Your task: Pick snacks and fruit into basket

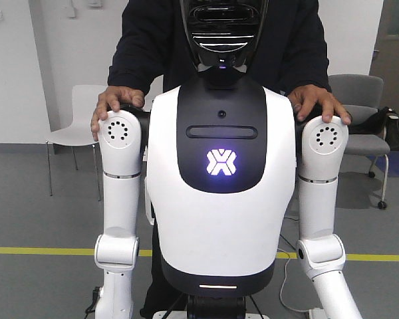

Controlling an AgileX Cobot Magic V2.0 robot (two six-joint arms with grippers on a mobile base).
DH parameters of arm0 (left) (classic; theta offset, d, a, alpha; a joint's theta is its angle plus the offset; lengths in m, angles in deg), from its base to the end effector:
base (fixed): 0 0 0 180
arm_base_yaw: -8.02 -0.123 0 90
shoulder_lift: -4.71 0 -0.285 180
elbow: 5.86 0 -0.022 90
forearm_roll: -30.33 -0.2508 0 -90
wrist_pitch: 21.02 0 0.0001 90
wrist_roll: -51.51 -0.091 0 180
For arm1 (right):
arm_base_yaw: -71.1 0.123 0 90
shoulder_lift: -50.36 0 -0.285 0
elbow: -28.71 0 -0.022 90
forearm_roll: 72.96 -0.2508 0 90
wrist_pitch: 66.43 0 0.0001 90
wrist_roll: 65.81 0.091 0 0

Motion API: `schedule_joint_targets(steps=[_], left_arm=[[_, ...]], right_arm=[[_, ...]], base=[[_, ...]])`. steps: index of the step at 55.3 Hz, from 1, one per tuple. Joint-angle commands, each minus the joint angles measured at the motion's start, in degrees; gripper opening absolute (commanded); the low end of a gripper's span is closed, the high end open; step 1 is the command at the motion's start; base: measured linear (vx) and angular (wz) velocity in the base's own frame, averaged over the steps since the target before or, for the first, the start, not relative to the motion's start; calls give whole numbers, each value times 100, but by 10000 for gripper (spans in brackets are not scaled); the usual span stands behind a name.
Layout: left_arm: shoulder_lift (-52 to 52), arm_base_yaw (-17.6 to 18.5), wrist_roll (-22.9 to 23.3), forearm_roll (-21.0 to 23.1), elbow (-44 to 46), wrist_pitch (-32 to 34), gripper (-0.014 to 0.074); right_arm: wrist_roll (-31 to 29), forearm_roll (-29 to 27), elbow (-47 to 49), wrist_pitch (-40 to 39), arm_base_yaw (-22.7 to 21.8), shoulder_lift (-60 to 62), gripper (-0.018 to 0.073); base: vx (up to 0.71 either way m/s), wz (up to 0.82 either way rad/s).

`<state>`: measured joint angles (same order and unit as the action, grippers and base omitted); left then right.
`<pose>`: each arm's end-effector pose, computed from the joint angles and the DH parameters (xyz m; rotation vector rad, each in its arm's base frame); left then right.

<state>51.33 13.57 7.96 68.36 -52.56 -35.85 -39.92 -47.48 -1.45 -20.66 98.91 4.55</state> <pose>0.1406 -0.0281 0.3141 0.3020 1.8080 -0.1341 0.1149 0.0289 0.3677 -0.1720 2.0403 0.0587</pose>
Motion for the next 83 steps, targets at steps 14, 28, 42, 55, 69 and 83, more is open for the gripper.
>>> schedule_joint_targets(steps=[14,28,42,55,69,83], left_arm=[[-28,24,26,103,181,380,0],[-28,24,26,103,181,427,0],[-28,24,26,103,181,405,0],[-28,24,26,103,181,405,0],[-28,24,26,103,181,380,0],[-28,24,26,103,181,380,0]], right_arm=[[10,210,164,-399,-18,-16,-8],[9,190,164,-601,-18,-16,-8],[-242,-83,164,-1175,-18,-95,-8],[-1683,-1296,164,-1698,-18,-509,-8],[-2999,-2777,170,-1705,-18,-615,-8],[-3761,-3197,170,-1154,-18,-569,-8]], base=[[0,0],[0,0],[0,0],[0,0],[0,0],[0,0]])
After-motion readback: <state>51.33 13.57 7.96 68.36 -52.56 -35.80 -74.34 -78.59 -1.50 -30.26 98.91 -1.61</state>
